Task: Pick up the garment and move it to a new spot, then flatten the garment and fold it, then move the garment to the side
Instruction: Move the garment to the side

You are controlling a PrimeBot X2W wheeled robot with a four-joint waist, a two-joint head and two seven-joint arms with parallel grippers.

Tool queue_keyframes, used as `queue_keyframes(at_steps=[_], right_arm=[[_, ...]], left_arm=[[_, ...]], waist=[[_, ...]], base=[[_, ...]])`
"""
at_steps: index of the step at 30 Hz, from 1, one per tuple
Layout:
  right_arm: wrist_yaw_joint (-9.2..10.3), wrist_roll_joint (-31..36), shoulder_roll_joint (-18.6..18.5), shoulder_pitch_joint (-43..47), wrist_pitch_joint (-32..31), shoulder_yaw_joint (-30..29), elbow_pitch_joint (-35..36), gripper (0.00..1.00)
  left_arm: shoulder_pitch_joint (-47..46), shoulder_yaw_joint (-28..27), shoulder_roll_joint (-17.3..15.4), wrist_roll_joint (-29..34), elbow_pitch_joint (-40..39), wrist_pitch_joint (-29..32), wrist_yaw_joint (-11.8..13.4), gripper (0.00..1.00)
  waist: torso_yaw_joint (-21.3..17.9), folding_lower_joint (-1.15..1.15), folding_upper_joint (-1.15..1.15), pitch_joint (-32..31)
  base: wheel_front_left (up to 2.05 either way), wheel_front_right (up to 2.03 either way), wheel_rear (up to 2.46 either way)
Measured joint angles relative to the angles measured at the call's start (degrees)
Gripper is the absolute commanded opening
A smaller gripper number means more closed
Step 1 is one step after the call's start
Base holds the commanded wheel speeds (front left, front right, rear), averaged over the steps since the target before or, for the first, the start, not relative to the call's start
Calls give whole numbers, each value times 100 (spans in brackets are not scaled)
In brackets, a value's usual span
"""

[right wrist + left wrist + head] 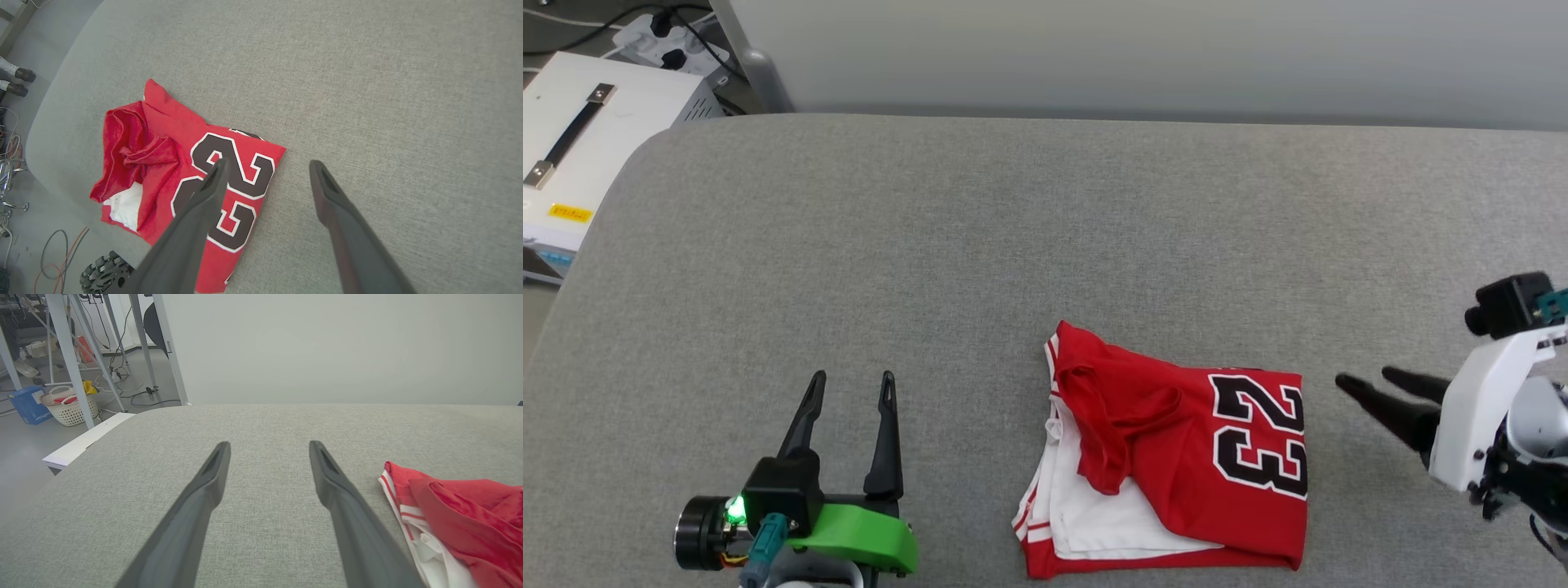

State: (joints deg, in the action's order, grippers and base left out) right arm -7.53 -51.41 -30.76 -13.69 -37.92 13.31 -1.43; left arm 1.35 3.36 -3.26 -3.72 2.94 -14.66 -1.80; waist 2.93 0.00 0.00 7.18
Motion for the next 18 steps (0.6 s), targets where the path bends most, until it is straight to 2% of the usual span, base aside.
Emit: queue_keyframes(at_steps=[3,9,15,18], right_arm=[[0,-146,41,202,-253,143,-157,100],[0,-234,311,241,-231,412,-602,100],[0,-292,626,80,157,831,-1058,100],[0,-293,654,34,376,1049,-1149,100]], left_arm=[[-54,19,2,-26,0,0,0,100],[-170,48,5,-38,5,0,0,100],[-342,127,9,-40,34,0,-1,100],[-378,154,9,-45,54,0,-1,100]], waist=[[72,0,0,99],[209,0,0,325],[372,0,0,560],[437,0,0,611]], base=[[0,0,0],[0,0,0],[0,0,0],[0,0,0]])
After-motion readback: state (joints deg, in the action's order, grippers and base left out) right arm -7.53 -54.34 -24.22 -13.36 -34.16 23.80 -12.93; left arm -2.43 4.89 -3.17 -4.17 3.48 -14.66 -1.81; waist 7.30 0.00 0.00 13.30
